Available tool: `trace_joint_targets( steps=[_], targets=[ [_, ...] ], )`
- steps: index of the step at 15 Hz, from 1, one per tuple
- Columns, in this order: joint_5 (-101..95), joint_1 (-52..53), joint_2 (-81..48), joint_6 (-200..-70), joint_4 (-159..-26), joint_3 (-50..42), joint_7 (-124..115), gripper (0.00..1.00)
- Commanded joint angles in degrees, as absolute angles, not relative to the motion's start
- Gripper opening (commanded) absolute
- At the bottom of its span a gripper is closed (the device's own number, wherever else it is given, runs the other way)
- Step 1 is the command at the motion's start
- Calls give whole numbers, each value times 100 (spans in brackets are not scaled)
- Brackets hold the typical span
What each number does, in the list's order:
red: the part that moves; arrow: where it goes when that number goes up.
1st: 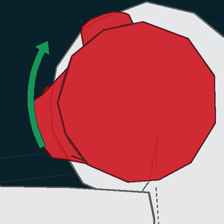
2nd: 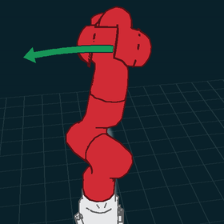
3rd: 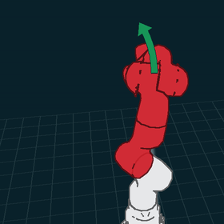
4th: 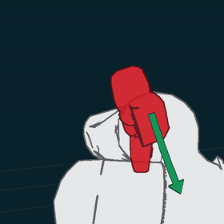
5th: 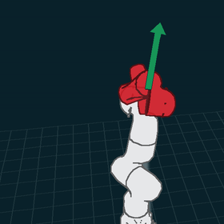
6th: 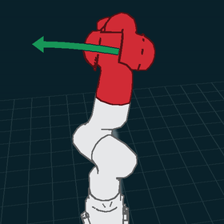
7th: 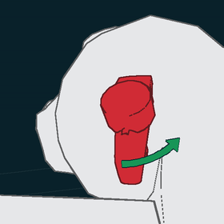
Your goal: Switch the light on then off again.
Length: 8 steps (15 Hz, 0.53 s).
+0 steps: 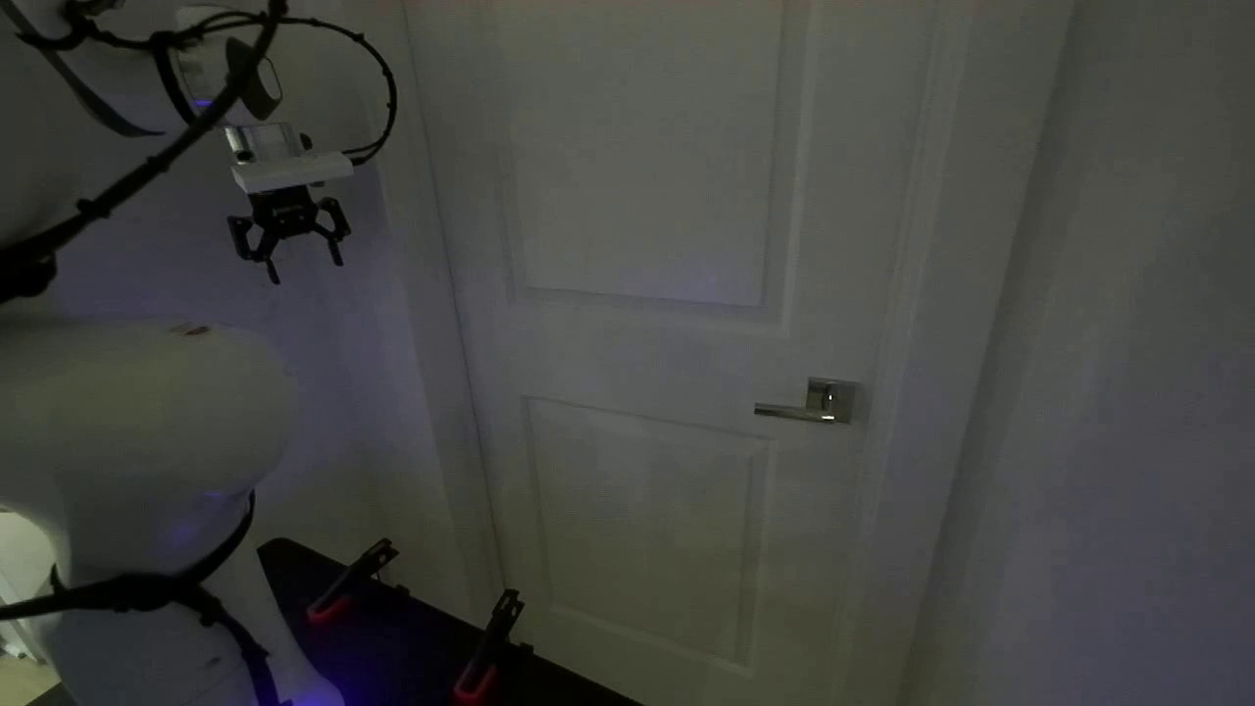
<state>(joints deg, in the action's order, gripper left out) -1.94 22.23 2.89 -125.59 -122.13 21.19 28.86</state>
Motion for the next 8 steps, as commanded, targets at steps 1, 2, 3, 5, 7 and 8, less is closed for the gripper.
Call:
trace_joint_targets(
  steps=[1, 2, 3, 5, 7, 8],
  targets=[
    [-199, 2225, 278, -12542, -12190, 2120, 2880, 100],
    [-199, 2225, 278, -12541, -12190, 2120, 2879, 100],
    [-199, 2225, 278, -12540, -12189, 2120, 2880, 100],
    [-199, 2225, 278, -12539, -12188, 2120, 2880, 100],
    [-265, 2269, 418, -12508, -12251, 2168, 2831, 100],
    [-301, 2300, 497, -12474, -12269, 2203, 2785, 100]
  ],
)
